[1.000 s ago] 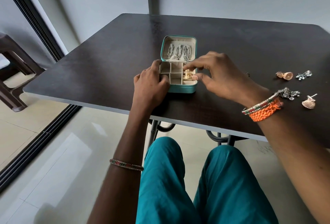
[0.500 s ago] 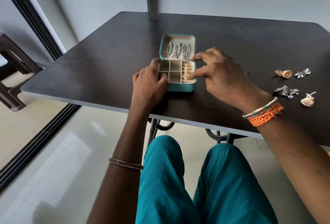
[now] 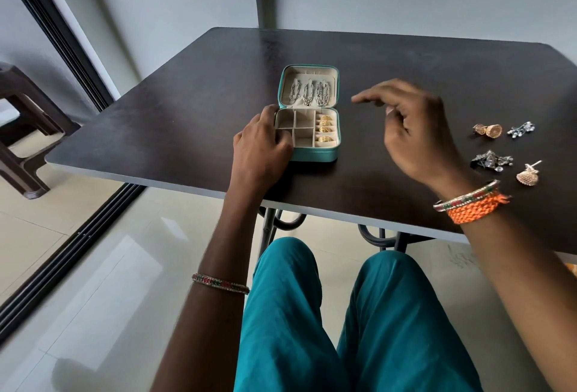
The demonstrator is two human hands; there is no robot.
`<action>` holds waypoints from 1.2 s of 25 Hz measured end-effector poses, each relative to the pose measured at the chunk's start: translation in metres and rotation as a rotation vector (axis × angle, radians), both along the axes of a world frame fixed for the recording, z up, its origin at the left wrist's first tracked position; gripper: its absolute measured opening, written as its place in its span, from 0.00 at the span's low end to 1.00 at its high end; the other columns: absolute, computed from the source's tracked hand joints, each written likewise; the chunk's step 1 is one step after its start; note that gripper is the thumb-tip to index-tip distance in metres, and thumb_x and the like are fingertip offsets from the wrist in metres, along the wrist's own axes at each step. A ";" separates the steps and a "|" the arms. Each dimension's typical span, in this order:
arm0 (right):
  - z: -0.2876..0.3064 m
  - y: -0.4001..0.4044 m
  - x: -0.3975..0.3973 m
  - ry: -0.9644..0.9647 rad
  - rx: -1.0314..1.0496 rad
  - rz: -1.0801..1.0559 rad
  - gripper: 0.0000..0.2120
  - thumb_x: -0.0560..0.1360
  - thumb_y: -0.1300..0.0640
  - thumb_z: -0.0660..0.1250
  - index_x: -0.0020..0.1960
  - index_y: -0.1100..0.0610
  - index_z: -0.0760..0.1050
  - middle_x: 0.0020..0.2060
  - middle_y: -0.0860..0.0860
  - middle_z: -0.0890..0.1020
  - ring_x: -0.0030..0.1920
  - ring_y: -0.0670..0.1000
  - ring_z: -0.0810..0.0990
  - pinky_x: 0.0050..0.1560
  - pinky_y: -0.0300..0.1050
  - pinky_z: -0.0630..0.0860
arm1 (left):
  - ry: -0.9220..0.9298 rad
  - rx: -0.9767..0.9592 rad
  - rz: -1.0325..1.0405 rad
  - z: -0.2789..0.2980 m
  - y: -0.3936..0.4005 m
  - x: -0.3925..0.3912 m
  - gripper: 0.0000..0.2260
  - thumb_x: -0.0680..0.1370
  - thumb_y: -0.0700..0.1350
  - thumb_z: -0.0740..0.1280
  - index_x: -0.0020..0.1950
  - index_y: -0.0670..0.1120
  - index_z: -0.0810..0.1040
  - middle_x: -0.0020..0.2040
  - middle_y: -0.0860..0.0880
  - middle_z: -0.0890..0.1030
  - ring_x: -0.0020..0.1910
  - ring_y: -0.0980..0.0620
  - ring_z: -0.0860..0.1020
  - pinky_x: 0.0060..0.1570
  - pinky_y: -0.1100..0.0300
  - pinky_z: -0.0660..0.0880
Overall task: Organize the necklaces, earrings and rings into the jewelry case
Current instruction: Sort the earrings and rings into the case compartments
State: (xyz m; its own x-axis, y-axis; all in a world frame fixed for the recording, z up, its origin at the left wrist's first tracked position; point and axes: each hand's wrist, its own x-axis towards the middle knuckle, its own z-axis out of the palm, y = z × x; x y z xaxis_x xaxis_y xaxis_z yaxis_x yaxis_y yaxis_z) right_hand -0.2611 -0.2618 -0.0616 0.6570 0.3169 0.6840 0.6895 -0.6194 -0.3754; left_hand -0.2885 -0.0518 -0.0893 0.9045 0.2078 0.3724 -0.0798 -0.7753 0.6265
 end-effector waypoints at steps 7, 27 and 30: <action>0.019 -0.045 -0.011 0.011 -0.021 -0.051 0.20 0.71 0.73 0.56 0.47 0.56 0.82 0.46 0.53 0.82 0.47 0.53 0.79 0.49 0.47 0.76 | -0.194 0.066 0.015 0.000 0.000 -0.001 0.18 0.78 0.47 0.56 0.65 0.43 0.73 0.62 0.42 0.76 0.59 0.42 0.74 0.57 0.49 0.71; -0.025 -0.148 0.019 0.557 -0.435 -0.499 0.24 0.81 0.45 0.51 0.77 0.42 0.50 0.78 0.53 0.43 0.77 0.56 0.42 0.73 0.58 0.46 | -0.133 -0.091 -0.234 0.009 -0.144 0.064 0.13 0.73 0.38 0.60 0.57 0.41 0.76 0.55 0.43 0.80 0.55 0.45 0.76 0.53 0.54 0.73; -0.025 -0.150 0.034 0.548 -0.440 -0.486 0.21 0.82 0.47 0.50 0.75 0.42 0.56 0.78 0.52 0.46 0.77 0.55 0.44 0.73 0.57 0.46 | -0.080 -0.227 -0.237 0.008 -0.141 0.064 0.11 0.75 0.38 0.60 0.54 0.42 0.77 0.47 0.45 0.83 0.45 0.49 0.80 0.46 0.59 0.74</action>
